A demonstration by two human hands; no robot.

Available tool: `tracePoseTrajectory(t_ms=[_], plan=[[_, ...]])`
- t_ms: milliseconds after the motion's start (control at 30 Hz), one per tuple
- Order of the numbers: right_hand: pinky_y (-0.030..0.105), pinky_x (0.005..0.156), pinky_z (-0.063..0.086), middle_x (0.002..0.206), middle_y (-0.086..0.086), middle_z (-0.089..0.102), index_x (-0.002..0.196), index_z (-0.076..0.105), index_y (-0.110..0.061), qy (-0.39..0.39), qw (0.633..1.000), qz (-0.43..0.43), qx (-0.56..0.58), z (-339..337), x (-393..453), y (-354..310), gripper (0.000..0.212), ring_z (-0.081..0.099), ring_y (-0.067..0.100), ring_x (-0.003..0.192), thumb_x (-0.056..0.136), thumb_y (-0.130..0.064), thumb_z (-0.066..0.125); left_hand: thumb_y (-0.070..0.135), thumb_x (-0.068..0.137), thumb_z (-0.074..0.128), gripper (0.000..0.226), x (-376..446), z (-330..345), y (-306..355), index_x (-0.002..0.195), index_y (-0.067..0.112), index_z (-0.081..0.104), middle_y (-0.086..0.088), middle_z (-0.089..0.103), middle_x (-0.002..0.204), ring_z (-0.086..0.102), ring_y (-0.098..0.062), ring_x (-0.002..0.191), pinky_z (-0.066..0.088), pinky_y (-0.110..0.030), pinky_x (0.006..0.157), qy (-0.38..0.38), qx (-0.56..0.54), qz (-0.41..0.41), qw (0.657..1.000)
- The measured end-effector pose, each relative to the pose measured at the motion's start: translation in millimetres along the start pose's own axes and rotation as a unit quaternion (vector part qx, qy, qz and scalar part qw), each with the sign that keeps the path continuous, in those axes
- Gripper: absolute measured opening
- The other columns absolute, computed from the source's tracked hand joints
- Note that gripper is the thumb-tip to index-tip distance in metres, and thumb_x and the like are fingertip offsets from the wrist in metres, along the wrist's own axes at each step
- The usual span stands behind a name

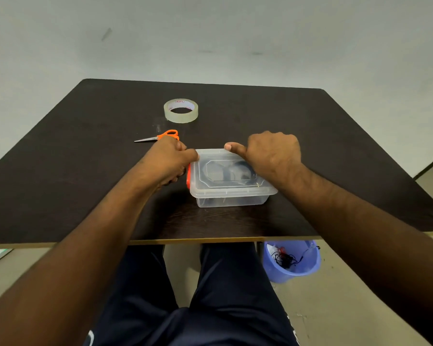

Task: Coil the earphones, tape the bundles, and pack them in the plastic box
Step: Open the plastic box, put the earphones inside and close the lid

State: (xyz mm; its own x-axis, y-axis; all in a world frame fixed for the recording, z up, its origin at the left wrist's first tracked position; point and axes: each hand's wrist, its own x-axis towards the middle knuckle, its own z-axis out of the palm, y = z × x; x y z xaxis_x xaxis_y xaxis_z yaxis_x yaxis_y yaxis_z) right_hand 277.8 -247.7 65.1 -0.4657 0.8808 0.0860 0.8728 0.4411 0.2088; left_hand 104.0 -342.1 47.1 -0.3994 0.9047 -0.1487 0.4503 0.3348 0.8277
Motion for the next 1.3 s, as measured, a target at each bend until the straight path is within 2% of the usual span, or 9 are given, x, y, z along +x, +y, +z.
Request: tracePoseTrajectory(t_ms=[167, 267, 333, 400, 567, 767, 933, 1133, 1300], plan=[[0.034, 0.058, 0.042, 0.062, 0.002, 0.054, 0.066, 0.052, -0.015, 0.029, 0.999, -0.015, -0.011, 0, -1, -3, 0.07, 0.052, 0.016, 0.055, 0.086, -0.076, 0.022, 0.028, 0.095, 0.053, 0.026, -6, 3, -1, 0.078, 0.009, 0.054, -0.008, 0.047, 0.055, 0.039, -0.017, 0.041, 0.033, -0.022, 0.038, 0.005, 0.027, 0.021, 0.999], [0.027, 0.051, 0.041, 0.063, 0.001, 0.057, 0.07, 0.054, -0.014, 0.006, 0.979, 0.009, 0.206, 4, 4, 14, 0.065, 0.054, 0.015, 0.054, 0.085, -0.075, 0.038, 0.032, 0.096, 0.051, 0.032, -8, 1, -6, 0.078, 0.006, 0.053, -0.008, 0.052, 0.055, 0.046, -0.019, 0.043, 0.037, -0.023, 0.037, 0.024, 0.039, 0.037, 0.998], [0.023, 0.044, 0.041, 0.066, 0.005, 0.062, 0.085, 0.062, -0.009, -0.06, 0.841, 0.057, 0.535, 9, 3, 36, 0.055, 0.054, 0.014, 0.046, 0.089, -0.062, 0.05, 0.036, 0.096, 0.051, 0.041, -11, -2, -10, 0.084, -0.004, 0.056, -0.009, 0.057, 0.056, 0.052, -0.021, 0.045, 0.042, -0.024, 0.037, 0.046, 0.011, 0.039, 0.998], [0.024, 0.045, 0.047, 0.076, 0.011, 0.068, 0.095, 0.063, -0.008, -0.08, 0.702, 0.096, 0.701, 17, -5, 53, 0.039, 0.058, 0.015, 0.047, 0.093, -0.046, 0.056, 0.037, 0.097, 0.052, 0.046, -13, -4, -16, 0.091, -0.008, 0.056, -0.01, 0.06, 0.058, 0.055, -0.02, 0.044, 0.046, -0.027, 0.04, 0.055, -0.058, 0.028, 0.996], [0.029, 0.067, 0.058, 0.09, 0.01, 0.075, 0.097, 0.072, -0.006, -0.035, 0.608, 0.087, 0.788, 42, -28, 43, 0.016, 0.069, 0.018, 0.079, 0.093, -0.016, 0.059, 0.03, 0.093, 0.061, 0.039, -4, 5, -21, 0.085, -0.008, 0.057, -0.013, 0.062, 0.062, 0.057, -0.028, 0.05, 0.049, -0.031, 0.045, 0.081, -0.19, 0.019, 0.978], [0.021, 0.071, 0.056, 0.112, 0.006, 0.07, 0.125, 0.057, -0.006, 0.01, 0.443, 0.137, 0.886, 33, 2, 50, 0.03, 0.07, 0.011, 0.09, 0.098, -0.002, 0.046, 0.019, 0.083, 0.073, 0.028, 24, 16, 5, 0.094, -0.005, 0.065, -0.02, 0.069, 0.081, 0.067, -0.026, 0.068, 0.061, -0.04, 0.063, 0.092, -0.287, 0.048, 0.952], [0.022, 0.07, 0.058, 0.112, 0.007, 0.067, 0.128, 0.057, -0.004, 0.067, 0.484, 0.234, 0.841, 35, 56, 77, 0.035, 0.068, 0.015, 0.094, 0.095, 0.004, 0.049, 0.006, 0.083, 0.072, 0.026, 69, 36, 36, 0.107, -0.003, 0.067, -0.015, 0.074, 0.094, 0.073, -0.022, 0.083, 0.061, -0.032, 0.07, 0.039, -0.321, 0.049, 0.945], [0.023, 0.065, 0.056, 0.09, 0.007, 0.071, 0.086, 0.069, -0.01, 0.186, 0.498, 0.318, 0.785, 60, 131, 127, 0.012, 0.07, 0.02, 0.087, 0.086, 0.001, 0.065, 0.011, 0.082, 0.074, 0.031, 139, 84, 79, 0.113, 0.007, 0.07, 0.0, 0.074, 0.09, 0.07, -0.009, 0.079, 0.057, -0.023, 0.069, -0.006, -0.247, 0.141, 0.959], [0.029, 0.09, 0.054, 0.107, 0.003, 0.069, 0.113, 0.067, -0.009, 0.236, 0.571, 0.272, 0.738, 80, 193, 170, 0.025, 0.066, 0.019, 0.1, 0.088, -0.007, 0.065, 0.014, 0.074, 0.081, 0.041, 218, 130, 112, 0.114, 0.015, 0.07, -0.001, 0.074, 0.088, 0.065, -0.007, 0.074, 0.056, -0.032, 0.087, -0.001, -0.167, 0.22, 0.961]])
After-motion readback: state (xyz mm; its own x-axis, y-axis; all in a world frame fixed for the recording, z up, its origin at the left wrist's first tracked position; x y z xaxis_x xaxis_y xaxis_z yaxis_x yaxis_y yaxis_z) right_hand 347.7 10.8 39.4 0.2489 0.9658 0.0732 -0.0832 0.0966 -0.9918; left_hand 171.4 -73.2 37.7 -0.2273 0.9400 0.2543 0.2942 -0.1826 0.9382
